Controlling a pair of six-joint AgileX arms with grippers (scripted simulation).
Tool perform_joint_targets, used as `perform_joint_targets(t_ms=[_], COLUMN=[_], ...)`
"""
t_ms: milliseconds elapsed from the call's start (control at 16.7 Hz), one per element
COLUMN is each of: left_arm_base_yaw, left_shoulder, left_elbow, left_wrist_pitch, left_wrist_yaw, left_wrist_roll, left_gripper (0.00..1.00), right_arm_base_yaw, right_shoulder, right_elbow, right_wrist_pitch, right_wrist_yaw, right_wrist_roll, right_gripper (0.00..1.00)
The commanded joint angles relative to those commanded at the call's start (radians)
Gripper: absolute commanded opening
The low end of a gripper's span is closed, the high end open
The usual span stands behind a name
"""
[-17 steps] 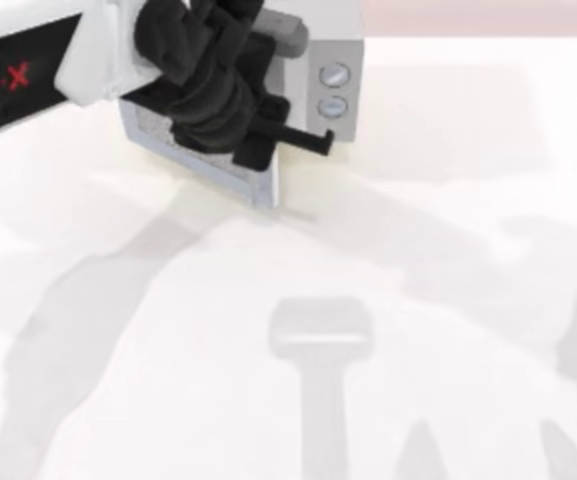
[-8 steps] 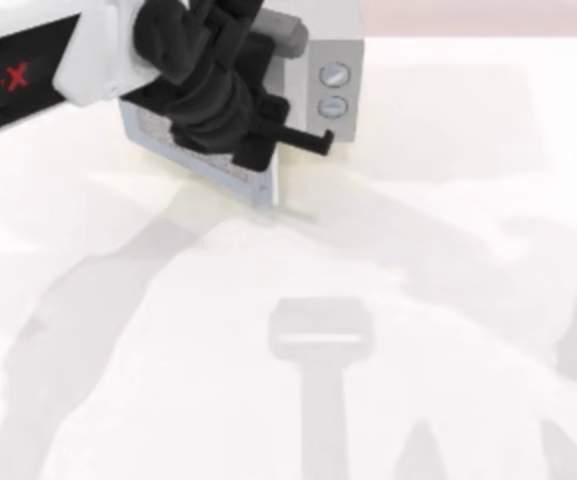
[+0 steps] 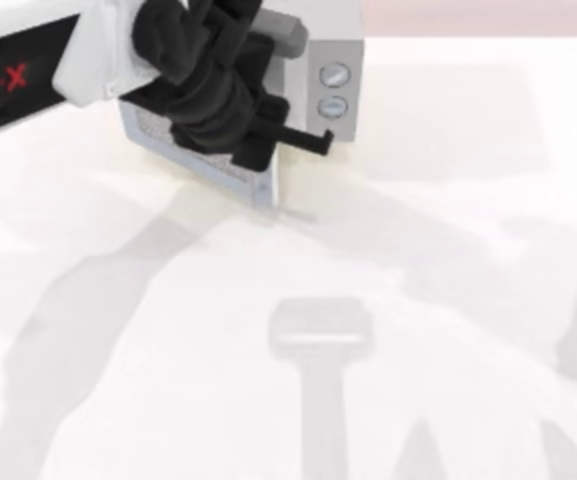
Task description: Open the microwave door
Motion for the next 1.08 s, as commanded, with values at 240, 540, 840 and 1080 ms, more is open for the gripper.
perform_joint_targets(t_ms=[240, 540, 840, 1080], left_arm_base_yaw=[0.000, 0.004, 0.036, 0.037], left_shoulder=[0.000, -0.018, -0.067, -0.068], left_elbow=[0.000, -0.020, -0.084, -0.085], left_wrist_pitch=[0.000, 0.006, 0.019, 0.019], left_wrist_yaw=[0.000, 0.022, 0.070, 0.070], left_wrist_roll=[0.000, 0.028, 0.119, 0.121], left_gripper=[0.00, 0.00, 0.00, 0.00], right_arm_base_yaw=[0.000, 0.000, 0.000, 0.000], right_shoulder=[0.000, 0.000, 0.000, 0.000], right_elbow=[0.000, 0.000, 0.000, 0.000], right_wrist_pitch=[0.000, 0.000, 0.000, 0.000], right_wrist_yaw=[0.000, 0.000, 0.000, 0.000], right_wrist_roll=[0.000, 0.000, 0.000, 0.000], right_gripper=[1.00, 1.00, 1.00, 1.00])
